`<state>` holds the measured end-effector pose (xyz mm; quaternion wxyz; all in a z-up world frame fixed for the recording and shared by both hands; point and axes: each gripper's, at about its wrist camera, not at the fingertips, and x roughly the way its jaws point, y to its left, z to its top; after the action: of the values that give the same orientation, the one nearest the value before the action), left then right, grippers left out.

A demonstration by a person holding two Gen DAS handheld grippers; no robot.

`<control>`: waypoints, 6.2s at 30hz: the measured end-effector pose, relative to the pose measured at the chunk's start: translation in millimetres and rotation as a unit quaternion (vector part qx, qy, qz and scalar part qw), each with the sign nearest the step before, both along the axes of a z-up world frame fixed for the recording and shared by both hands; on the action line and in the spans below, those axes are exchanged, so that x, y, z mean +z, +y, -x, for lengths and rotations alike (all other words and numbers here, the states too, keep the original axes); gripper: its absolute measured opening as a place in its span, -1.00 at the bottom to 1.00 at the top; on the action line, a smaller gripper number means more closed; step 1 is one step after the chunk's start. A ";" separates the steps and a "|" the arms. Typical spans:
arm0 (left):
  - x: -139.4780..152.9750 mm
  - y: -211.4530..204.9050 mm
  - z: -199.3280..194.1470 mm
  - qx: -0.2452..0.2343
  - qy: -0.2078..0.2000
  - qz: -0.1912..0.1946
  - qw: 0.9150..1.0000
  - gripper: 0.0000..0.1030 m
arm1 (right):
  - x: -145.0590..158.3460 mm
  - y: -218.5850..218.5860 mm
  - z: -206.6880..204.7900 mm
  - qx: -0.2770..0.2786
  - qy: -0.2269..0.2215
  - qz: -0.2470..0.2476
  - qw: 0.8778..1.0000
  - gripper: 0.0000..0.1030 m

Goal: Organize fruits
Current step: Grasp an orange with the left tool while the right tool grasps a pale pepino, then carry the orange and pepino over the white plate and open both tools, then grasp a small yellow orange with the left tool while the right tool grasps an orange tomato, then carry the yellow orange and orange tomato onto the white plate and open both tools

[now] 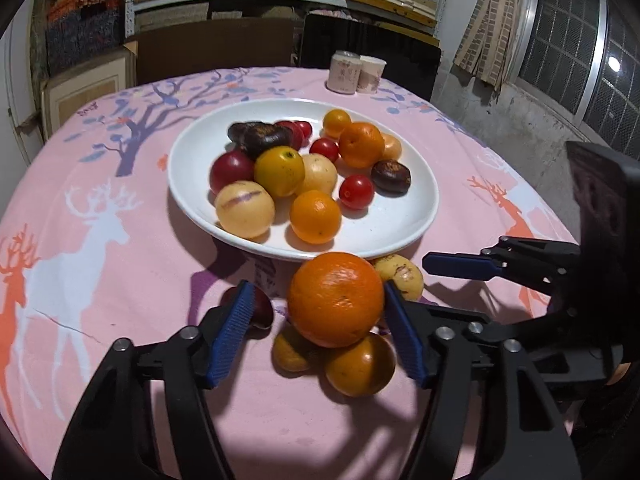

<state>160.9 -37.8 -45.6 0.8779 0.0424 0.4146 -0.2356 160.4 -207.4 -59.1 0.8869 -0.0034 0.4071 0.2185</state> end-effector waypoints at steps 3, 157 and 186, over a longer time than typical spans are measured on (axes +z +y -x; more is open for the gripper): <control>-3.7 -13.0 2.0 -0.013 -0.012 -0.018 1.000 -0.12 | 0.4 -12.8 6.1 0.000 -0.002 -0.033 0.999 -0.02; -18.4 -0.4 16.6 0.050 0.003 -0.074 0.996 0.42 | 16.5 -39.5 37.8 -0.091 -0.064 -0.038 0.993 -0.26; 6.3 8.0 43.7 0.054 -0.061 -0.026 0.996 -0.45 | 16.4 -46.9 38.7 -0.091 -0.062 -0.070 0.992 -0.26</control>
<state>117.2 -29.8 -39.3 0.9117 0.0570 0.3679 -0.1738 121.7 -254.3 -42.7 0.9245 0.0816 0.3341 0.1645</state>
